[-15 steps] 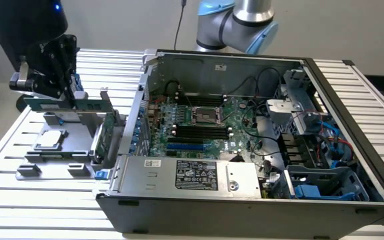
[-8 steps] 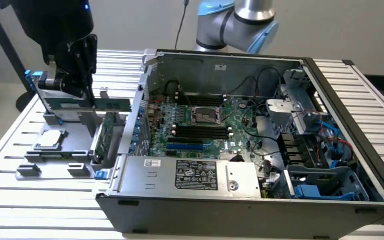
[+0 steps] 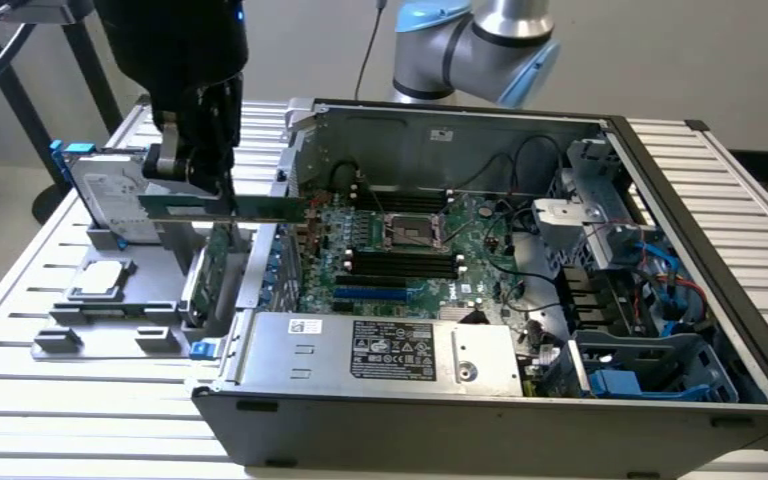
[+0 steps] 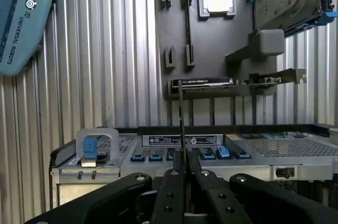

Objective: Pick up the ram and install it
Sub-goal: 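Pick up the ram and move it above insertion slot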

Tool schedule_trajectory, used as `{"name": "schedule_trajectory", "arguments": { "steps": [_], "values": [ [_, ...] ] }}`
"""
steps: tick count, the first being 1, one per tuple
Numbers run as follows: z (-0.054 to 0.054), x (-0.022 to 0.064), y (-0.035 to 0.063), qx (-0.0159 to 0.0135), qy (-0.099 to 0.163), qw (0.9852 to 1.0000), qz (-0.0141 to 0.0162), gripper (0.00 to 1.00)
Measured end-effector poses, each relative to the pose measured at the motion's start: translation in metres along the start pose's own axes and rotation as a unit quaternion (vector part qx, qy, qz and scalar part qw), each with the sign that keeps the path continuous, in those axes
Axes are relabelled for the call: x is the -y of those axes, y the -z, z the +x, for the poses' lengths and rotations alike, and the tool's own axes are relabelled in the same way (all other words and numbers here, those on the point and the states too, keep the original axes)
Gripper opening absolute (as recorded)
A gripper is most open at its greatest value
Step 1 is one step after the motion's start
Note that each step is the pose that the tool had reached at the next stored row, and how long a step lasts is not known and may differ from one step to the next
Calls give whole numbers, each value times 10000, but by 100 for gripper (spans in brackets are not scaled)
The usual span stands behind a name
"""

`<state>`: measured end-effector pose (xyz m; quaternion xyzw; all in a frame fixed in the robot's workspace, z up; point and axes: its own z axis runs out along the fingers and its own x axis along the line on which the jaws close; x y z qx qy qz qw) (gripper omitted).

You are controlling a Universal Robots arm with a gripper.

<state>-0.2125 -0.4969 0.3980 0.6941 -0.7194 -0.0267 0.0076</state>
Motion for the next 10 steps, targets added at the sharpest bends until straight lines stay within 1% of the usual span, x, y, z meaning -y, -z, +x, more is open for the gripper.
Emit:
{"name": "schedule_trajectory", "arguments": {
  "steps": [3, 7, 10],
  "values": [
    [-15, 139, 3, 11, 0, 10000, -1, 14],
    [-43, 319, 0, 15, 0, 10000, -3, 14],
    [-84, 451, -9, 16, 0, 10000, -4, 14]
  ]
}}
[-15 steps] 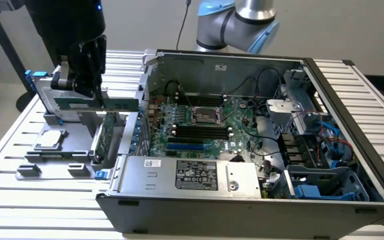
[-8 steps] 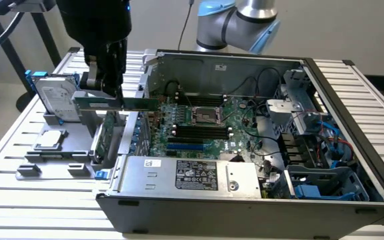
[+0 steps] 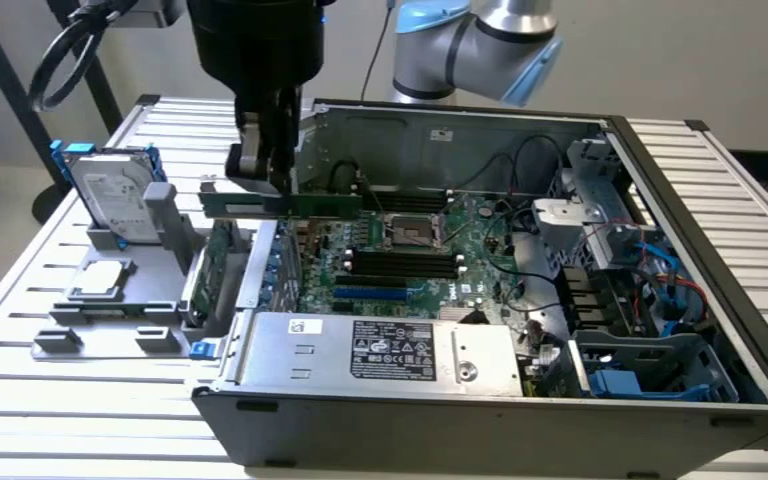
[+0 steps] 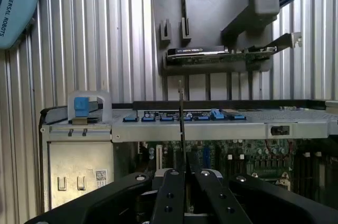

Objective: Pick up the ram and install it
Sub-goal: 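Pick up the ram and move it above insertion slot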

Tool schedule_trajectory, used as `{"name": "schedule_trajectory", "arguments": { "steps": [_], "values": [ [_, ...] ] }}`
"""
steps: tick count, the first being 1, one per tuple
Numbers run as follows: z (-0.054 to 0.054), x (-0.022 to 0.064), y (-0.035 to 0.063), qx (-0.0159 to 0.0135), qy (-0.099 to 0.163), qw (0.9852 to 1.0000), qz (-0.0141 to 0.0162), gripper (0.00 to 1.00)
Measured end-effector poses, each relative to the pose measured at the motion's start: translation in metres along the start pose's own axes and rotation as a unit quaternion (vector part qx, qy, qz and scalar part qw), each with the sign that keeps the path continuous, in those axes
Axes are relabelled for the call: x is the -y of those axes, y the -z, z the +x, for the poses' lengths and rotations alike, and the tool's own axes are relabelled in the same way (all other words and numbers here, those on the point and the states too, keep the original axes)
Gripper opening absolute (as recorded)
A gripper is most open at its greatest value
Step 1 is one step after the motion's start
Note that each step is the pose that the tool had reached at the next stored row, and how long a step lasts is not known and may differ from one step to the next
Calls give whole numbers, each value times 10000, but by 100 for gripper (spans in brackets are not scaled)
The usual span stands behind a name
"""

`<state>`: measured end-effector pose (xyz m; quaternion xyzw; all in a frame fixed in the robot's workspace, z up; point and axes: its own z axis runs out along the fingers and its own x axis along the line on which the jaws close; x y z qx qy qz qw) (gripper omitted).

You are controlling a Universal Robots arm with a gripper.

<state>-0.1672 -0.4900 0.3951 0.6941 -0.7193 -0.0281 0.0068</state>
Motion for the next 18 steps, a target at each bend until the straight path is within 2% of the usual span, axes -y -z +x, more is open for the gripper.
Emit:
{"name": "schedule_trajectory", "arguments": {
  "steps": [14, 18],
  "values": [
    [-290, 509, -64, 0, 0, 10000, 0, 14],
    [-345, 678, -93, 3, 1, 10000, 0, 14]
  ]
}}
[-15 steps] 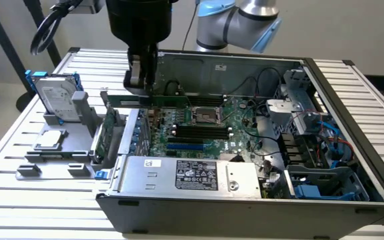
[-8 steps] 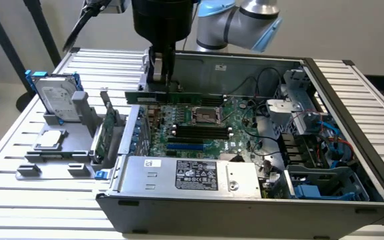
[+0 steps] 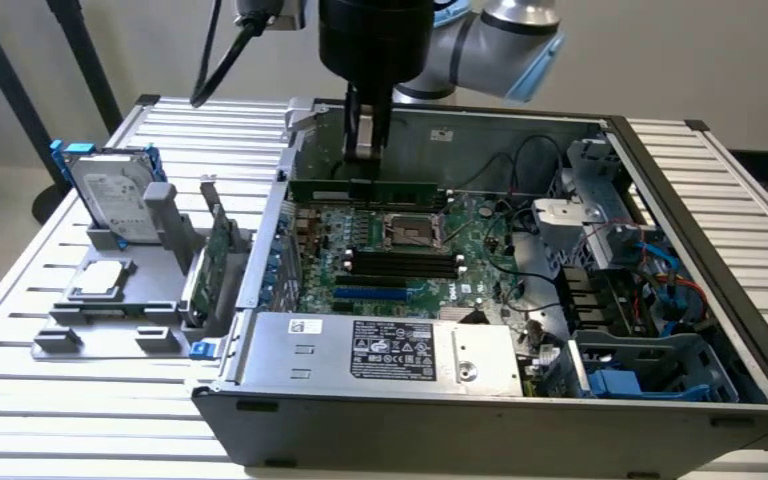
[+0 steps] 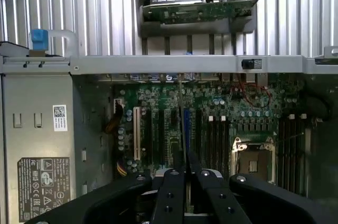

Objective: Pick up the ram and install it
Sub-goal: 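Pick up the ram and move it above insertion slot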

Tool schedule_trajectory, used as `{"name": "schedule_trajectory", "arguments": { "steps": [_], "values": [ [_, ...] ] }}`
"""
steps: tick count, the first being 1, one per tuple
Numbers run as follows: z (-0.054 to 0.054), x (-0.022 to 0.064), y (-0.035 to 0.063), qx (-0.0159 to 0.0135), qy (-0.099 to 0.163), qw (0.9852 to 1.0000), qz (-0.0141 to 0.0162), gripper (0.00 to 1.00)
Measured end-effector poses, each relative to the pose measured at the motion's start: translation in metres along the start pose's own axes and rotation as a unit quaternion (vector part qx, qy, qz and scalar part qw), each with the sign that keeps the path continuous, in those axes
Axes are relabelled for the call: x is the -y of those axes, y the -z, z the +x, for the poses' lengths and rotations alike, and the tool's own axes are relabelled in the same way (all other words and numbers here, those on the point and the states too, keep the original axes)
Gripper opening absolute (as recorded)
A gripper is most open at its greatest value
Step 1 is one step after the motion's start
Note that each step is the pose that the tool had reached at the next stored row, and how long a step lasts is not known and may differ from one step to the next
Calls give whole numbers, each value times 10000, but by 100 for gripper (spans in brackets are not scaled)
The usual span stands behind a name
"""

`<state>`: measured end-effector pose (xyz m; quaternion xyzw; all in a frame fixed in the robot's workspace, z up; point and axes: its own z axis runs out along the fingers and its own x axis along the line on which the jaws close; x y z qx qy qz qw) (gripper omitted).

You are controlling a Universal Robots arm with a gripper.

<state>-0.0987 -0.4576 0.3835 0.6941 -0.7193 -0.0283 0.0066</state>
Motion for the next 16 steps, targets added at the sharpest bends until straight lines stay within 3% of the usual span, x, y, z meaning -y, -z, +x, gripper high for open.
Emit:
{"name": "schedule_trajectory", "arguments": {
  "steps": [7, 16],
  "values": [
    [-120, 271, -86, 2, 0, 10000, 0, 14],
    [-359, 378, -269, 7, 0, 10000, -1, 14]
  ]
}}
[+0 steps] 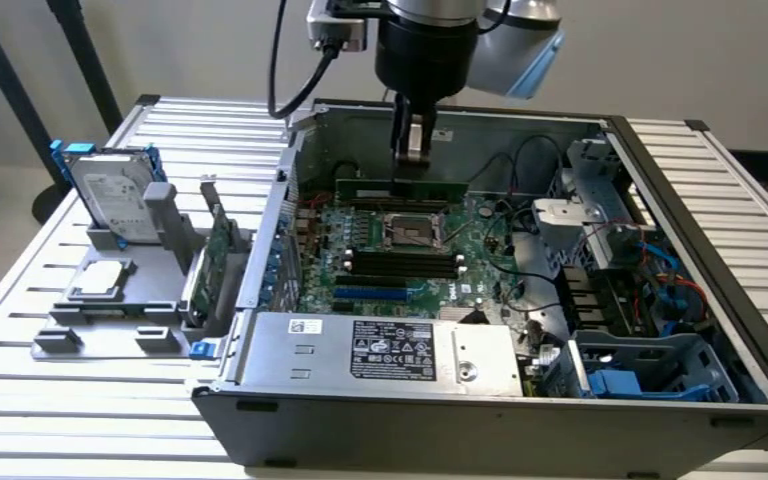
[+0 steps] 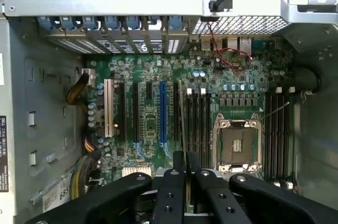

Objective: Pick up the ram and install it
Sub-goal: 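Pick up the ram and move it above insertion slot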

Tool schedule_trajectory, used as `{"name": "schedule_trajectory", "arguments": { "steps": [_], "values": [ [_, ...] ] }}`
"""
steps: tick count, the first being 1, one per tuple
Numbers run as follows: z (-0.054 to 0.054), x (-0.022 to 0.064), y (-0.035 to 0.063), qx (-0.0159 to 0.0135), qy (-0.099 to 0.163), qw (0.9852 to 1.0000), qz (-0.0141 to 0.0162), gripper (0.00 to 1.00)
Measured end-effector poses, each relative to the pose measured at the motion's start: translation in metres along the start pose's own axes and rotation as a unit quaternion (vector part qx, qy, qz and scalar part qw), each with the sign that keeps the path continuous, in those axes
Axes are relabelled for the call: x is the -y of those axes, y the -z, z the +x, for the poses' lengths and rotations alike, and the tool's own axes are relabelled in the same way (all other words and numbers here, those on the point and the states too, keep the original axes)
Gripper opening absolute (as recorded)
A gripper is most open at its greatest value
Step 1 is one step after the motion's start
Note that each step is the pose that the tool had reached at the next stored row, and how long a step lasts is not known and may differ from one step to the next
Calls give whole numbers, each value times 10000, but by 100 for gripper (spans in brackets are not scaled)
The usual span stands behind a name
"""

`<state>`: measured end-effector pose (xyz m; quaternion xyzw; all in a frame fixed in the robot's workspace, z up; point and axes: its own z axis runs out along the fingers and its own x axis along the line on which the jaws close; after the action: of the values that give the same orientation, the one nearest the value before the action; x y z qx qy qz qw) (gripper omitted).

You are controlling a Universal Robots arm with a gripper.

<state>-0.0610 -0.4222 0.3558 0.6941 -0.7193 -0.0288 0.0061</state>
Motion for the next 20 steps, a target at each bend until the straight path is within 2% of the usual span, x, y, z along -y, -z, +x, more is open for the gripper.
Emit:
{"name": "schedule_trajectory", "arguments": {
  "steps": [7, 16, 20],
  "values": [
    [-83, 61, -128, 2, -33, 10000, -1, 14],
    [-123, 93, -291, 12, -224, 9997, 4, 14],
    [-173, 99, -366, 13, -258, 9997, 5, 14]
  ]
}}
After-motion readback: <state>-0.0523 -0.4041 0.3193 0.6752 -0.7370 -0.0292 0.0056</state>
